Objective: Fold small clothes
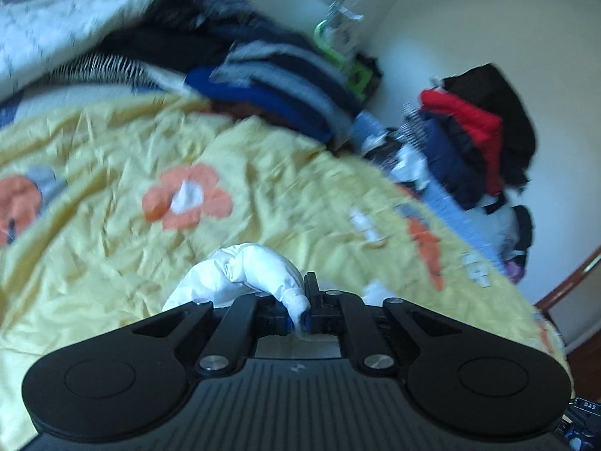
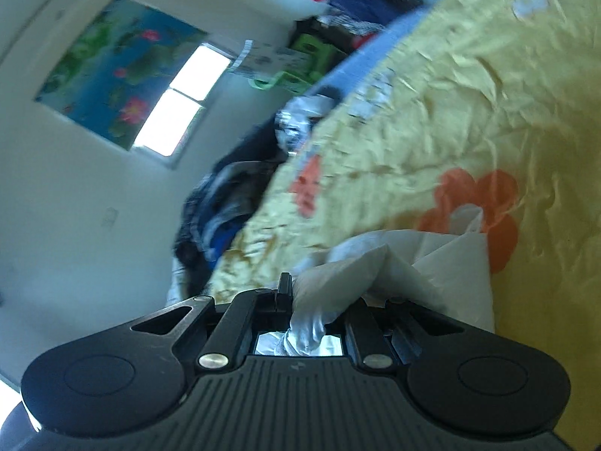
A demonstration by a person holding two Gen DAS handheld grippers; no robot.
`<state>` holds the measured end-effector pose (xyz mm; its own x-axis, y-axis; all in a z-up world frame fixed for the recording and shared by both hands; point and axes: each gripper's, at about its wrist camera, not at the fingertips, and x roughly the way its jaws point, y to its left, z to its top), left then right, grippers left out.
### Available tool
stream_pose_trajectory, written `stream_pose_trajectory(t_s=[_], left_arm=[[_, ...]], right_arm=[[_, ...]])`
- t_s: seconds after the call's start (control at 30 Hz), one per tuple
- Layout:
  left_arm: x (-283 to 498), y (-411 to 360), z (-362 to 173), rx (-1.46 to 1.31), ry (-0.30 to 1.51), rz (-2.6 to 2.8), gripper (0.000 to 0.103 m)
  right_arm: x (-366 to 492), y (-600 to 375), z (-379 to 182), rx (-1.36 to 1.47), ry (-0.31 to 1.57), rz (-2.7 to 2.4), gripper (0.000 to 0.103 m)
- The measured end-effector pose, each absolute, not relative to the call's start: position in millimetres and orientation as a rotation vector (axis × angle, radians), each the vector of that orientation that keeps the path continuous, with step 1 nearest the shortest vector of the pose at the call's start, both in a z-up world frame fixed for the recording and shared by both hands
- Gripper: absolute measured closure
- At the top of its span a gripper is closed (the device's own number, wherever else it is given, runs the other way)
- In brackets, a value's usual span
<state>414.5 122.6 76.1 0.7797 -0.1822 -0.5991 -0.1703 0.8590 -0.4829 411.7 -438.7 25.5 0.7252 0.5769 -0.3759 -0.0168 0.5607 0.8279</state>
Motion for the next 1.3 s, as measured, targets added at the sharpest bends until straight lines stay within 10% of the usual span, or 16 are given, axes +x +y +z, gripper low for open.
stream_pose_trajectory(t_s=[0.6, 0.67, 0.77, 0.83, 1.07, 1.3], left_arm=[[423, 81, 49, -0.241, 0.624, 0.047, 0.092], [399, 89, 69, -0.272, 0.533, 0.011, 0.083], [365, 107, 97, -0.380, 0.383, 0.012, 0.030], [341, 104, 112, -0.356, 0.230, 0.116, 0.006], [354, 14, 96, 0.172, 0.247, 0.083, 0.006], [414, -12, 36, 0.356, 0.475, 0.083, 0.004]], right_arm=[[444, -451, -34, 1.102, 0.719, 0.359, 0.085], [428, -467, -27, 1.254, 0.656, 0.375, 0.061], [393, -489, -1, 1.333, 0.425, 0.397, 0.002], [376, -492, 20, 1.282, 0.343, 0.394, 0.005], [378, -374, 72, 0.445, 0.526, 0.389, 0.016], [443, -357, 21, 0.367, 0.717, 0.313, 0.019]])
